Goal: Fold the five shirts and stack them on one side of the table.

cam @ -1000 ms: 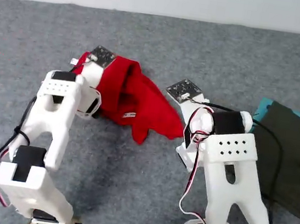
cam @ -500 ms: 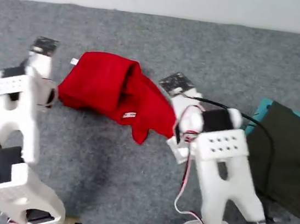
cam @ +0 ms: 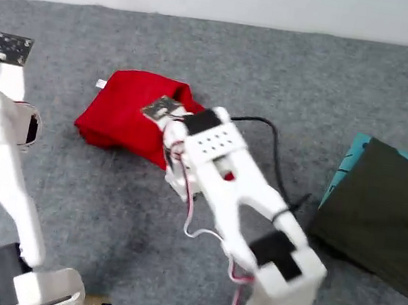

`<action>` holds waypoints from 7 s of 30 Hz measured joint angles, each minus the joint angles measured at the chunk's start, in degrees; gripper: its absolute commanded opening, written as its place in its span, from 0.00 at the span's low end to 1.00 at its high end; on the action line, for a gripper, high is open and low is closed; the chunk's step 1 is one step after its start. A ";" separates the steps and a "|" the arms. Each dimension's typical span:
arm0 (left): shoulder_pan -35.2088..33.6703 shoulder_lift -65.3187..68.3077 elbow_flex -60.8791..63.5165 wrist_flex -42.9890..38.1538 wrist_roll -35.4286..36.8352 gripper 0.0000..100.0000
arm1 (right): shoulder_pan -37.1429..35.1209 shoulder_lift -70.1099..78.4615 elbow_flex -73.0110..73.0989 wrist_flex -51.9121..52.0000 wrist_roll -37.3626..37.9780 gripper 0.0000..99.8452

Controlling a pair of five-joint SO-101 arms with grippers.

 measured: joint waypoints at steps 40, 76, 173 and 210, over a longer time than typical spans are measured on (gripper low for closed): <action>-5.45 -1.58 3.60 -0.88 0.00 0.02 | -0.09 31.21 -39.12 11.25 8.88 0.01; 31.91 -19.43 4.04 12.75 -2.73 0.02 | 14.77 -15.74 -70.33 10.73 44.31 0.01; 67.52 31.65 -6.51 -6.95 11.52 0.22 | 35.78 -15.21 -17.23 3.25 33.93 0.01; 58.81 8.18 -13.19 11.25 5.63 0.01 | 35.78 -15.21 -17.23 3.25 33.93 0.01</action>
